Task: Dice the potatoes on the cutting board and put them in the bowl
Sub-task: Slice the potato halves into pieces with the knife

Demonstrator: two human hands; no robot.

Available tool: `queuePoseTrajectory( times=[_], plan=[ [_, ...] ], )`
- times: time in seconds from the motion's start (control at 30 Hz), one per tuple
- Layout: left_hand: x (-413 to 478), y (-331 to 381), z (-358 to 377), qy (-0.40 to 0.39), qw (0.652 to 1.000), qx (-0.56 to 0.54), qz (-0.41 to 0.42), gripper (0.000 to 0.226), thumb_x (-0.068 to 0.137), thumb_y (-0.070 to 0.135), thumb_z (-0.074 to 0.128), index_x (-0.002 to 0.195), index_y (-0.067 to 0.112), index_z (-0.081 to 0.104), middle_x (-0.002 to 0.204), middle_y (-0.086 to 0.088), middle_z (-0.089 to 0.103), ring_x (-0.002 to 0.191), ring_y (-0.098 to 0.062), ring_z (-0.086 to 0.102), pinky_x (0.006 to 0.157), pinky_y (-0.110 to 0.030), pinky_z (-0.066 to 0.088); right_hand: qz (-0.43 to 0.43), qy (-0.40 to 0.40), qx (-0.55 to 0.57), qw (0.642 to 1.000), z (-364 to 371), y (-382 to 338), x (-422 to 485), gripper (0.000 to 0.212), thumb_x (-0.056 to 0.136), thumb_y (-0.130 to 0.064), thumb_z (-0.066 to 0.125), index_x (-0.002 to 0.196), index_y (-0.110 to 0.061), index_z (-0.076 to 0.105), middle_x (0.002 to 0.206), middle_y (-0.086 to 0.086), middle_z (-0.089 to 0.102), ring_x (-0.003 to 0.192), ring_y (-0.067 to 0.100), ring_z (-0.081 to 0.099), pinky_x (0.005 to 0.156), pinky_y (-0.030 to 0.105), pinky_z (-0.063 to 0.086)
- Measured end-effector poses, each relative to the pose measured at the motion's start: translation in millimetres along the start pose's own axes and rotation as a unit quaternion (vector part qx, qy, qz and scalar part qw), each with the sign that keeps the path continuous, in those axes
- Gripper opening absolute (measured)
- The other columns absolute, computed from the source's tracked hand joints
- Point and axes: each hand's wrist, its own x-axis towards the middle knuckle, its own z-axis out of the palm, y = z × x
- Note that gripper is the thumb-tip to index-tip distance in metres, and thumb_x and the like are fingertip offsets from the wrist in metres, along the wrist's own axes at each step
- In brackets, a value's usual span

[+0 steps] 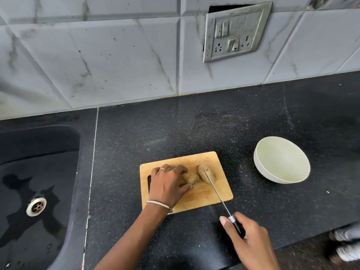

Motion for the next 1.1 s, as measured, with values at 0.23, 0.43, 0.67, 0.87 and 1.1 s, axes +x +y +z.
queuePoseTrajectory(
  times=[0.23, 0.43, 0.67, 0.87, 1.1],
  plan=[
    [-2, -5, 1, 0.022, 0.999, -0.028, 0.003, 0.039, 0.071, 0.059, 0.066, 0.103, 0.038, 0.056, 0.100, 0.023, 0.065, 0.107, -0.005, 0.051, 0.094, -0.032, 0.029, -0.042, -0.018, 0.012, 0.999, 17, -5, 6, 0.053, 0.087, -0.064, 0.051, 0.071, -0.014, 0.042, 0.055, -0.002, 0.045, 0.047, 0.012, 0.045, 0.049, 0.027, 0.031],
    [-4, -6, 3, 0.025, 0.998, -0.059, -0.007, 0.037, 0.069, 0.058, 0.066, 0.099, 0.040, 0.054, 0.095, 0.026, 0.063, 0.106, -0.003, 0.051, 0.096, -0.035, 0.030, -0.053, -0.035, 0.007, 0.998, 31, -11, 12, 0.053, 0.088, -0.064, 0.047, 0.066, -0.017, 0.037, 0.055, -0.005, 0.045, 0.047, 0.012, 0.044, 0.049, 0.025, 0.029],
    [-6, -8, 3, 0.027, 0.997, -0.072, -0.009, 0.036, 0.069, 0.058, 0.067, 0.098, 0.041, 0.054, 0.094, 0.028, 0.063, 0.109, -0.002, 0.049, 0.096, -0.033, 0.026, -0.050, -0.031, -0.009, 0.998, 39, -8, 13, 0.056, 0.087, -0.071, 0.036, 0.071, -0.018, 0.047, 0.064, 0.003, 0.059, 0.051, 0.012, 0.049, 0.053, 0.028, 0.037],
    [-7, -11, 3, 0.033, 0.996, -0.082, -0.008, 0.036, 0.068, 0.057, 0.067, 0.097, 0.039, 0.055, 0.093, 0.028, 0.063, 0.109, -0.001, 0.049, 0.093, -0.029, 0.023, -0.037, -0.024, -0.035, 0.998, 40, -9, 13, 0.053, 0.089, -0.070, 0.033, 0.071, -0.021, 0.041, 0.065, 0.000, 0.058, 0.058, 0.011, 0.051, 0.060, 0.031, 0.042],
    [-13, -17, 2, 0.048, 0.996, -0.080, -0.009, 0.035, 0.068, 0.058, 0.066, 0.096, 0.039, 0.056, 0.092, 0.027, 0.062, 0.109, -0.002, 0.050, 0.095, -0.031, 0.026, -0.050, -0.023, -0.038, 0.998, 36, -18, 8, 0.050, 0.091, -0.065, 0.037, 0.069, -0.021, 0.037, 0.056, 0.000, 0.047, 0.053, 0.012, 0.049, 0.053, 0.028, 0.036]
  ],
)
